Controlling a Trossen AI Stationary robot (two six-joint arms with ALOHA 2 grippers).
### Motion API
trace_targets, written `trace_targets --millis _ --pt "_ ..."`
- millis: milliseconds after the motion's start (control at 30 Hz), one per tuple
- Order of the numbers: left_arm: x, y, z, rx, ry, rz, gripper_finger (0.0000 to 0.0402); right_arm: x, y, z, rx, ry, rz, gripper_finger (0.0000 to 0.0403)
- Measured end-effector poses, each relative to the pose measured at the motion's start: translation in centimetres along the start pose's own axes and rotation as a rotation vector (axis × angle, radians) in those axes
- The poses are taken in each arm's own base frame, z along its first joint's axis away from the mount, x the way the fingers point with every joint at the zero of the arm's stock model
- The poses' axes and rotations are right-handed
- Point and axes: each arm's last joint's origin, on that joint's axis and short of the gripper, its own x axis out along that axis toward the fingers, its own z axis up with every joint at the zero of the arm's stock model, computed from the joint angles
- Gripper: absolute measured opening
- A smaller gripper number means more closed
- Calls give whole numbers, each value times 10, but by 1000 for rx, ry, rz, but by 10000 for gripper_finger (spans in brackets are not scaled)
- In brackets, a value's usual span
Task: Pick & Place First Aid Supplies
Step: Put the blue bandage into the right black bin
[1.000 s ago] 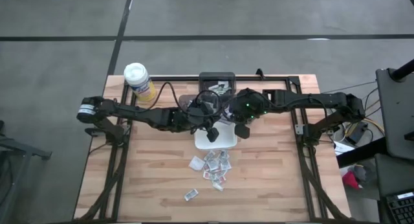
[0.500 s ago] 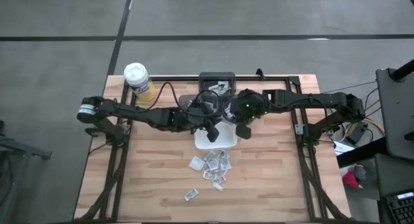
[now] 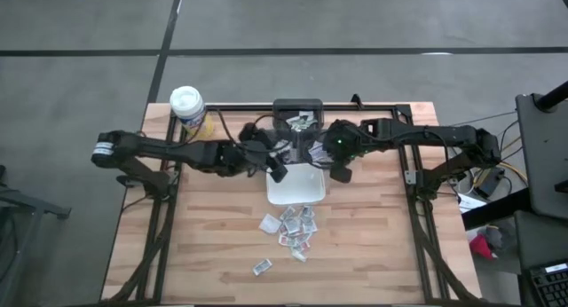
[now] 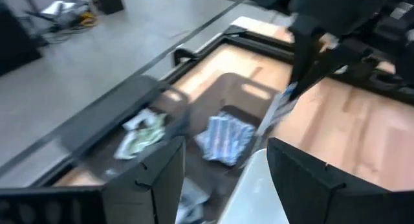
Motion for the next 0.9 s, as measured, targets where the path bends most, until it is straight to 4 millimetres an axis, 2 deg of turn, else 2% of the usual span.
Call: trace_targets --millis 233,500,667,900 --pt "-24 20 -2 -3 84 79 216 2 -24 -3 -117 41 -76 8" --pt "-26 25 -12 8 160 126 216 3 -71 -8 -97 69 -137 8" --pt "-20 27 -30 5 183 137 216 3 -91 -13 -67 57 -79 8" --pt "-16 34 -62 -86 119 83 216 25 -96 -12 -73 99 8 8"
